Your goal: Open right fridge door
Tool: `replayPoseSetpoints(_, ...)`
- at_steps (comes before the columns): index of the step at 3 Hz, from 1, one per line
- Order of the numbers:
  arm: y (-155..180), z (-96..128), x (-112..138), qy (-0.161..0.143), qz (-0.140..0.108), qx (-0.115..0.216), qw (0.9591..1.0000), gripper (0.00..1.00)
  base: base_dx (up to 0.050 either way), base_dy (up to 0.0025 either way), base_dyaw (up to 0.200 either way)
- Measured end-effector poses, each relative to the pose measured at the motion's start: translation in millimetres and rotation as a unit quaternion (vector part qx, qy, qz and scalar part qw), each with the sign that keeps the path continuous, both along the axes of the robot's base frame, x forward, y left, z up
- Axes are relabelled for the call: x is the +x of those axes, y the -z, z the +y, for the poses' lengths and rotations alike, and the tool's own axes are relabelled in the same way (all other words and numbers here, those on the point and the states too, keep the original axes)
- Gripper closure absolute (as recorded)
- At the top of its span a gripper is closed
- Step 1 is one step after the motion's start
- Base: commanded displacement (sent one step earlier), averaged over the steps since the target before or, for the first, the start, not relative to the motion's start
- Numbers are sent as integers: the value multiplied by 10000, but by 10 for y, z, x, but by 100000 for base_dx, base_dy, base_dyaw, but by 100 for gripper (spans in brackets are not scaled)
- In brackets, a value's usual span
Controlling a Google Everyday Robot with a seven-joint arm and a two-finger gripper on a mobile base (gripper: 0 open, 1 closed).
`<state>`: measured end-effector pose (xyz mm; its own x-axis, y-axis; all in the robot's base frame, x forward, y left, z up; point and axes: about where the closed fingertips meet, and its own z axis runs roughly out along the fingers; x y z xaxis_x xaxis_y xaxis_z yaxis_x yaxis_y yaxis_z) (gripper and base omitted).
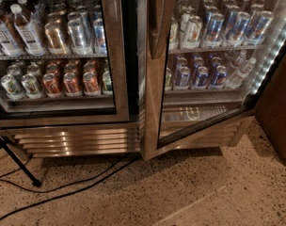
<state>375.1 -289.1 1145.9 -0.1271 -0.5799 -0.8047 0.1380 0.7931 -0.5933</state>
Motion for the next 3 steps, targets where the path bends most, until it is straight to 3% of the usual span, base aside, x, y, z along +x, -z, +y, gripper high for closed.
replayPoseSetpoints(3,0,0,0,0,0,0,10000,0,0,0,0)
